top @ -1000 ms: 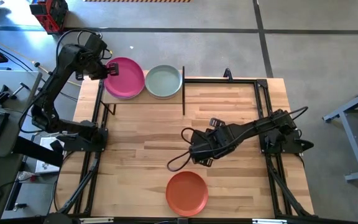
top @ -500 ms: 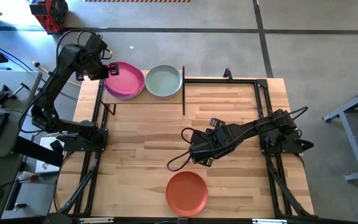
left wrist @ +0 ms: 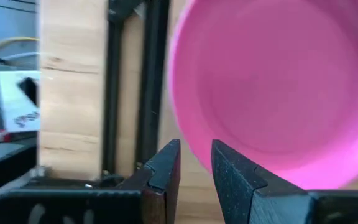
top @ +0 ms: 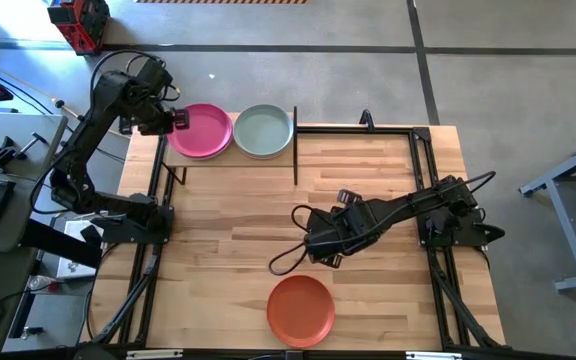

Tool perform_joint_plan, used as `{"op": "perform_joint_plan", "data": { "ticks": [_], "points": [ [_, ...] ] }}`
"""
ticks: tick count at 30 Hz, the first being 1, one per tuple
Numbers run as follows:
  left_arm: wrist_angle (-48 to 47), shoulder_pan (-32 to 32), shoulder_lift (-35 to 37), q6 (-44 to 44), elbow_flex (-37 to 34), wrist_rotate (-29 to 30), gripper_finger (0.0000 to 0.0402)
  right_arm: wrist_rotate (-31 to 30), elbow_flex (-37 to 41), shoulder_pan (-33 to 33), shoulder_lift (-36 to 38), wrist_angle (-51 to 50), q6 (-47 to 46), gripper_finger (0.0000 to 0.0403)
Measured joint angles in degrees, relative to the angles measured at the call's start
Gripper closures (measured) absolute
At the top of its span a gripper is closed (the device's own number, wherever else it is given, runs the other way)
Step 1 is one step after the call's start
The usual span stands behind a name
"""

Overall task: Place and stack plates onto a shelf
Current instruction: Stack the orange plate on top of the pink plate on the shelf

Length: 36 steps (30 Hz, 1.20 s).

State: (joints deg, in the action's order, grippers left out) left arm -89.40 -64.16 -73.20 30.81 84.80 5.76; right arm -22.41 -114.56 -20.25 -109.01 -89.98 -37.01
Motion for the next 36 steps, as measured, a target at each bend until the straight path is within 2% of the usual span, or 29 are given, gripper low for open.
{"op": "perform_joint_plan", "data": {
  "ticks": [5,7,15,22,28,36],
  "points": [
    [-0.01,0.39,0.12,-2.7,0.01,-7.64,0.0323,0.05,0.0,0.0,0.0,1.0,0.03,0.0284],
    [0.03,1.69,0.57,-4.19,-0.01,-8.9,0.0323,1.19,0.9,0.04,0.04,3.07,1.02,0.0284],
    [1.58,12.14,4.41,-5.74,-0.01,-9.12,0.0323,13.51,11.04,0.35,-0.13,15.43,1.49,0.0284],
    [3.46,23.6,6.17,-5.52,-0.01,-9.29,0.0323,22.13,18.58,0.34,-0.07,31.3,1.06,0.0284],
    [3.6,31.84,6.26,-5.49,-0.01,-9.29,0.0323,24.86,25.81,-0.49,-0.04,39.62,0.98,0.0284],
    [3.62,39.67,6.26,-4.51,-0.01,-9.27,0.0323,25.02,33.87,-2.77,-0.04,49.1,1.01,0.0284]
  ]
}}
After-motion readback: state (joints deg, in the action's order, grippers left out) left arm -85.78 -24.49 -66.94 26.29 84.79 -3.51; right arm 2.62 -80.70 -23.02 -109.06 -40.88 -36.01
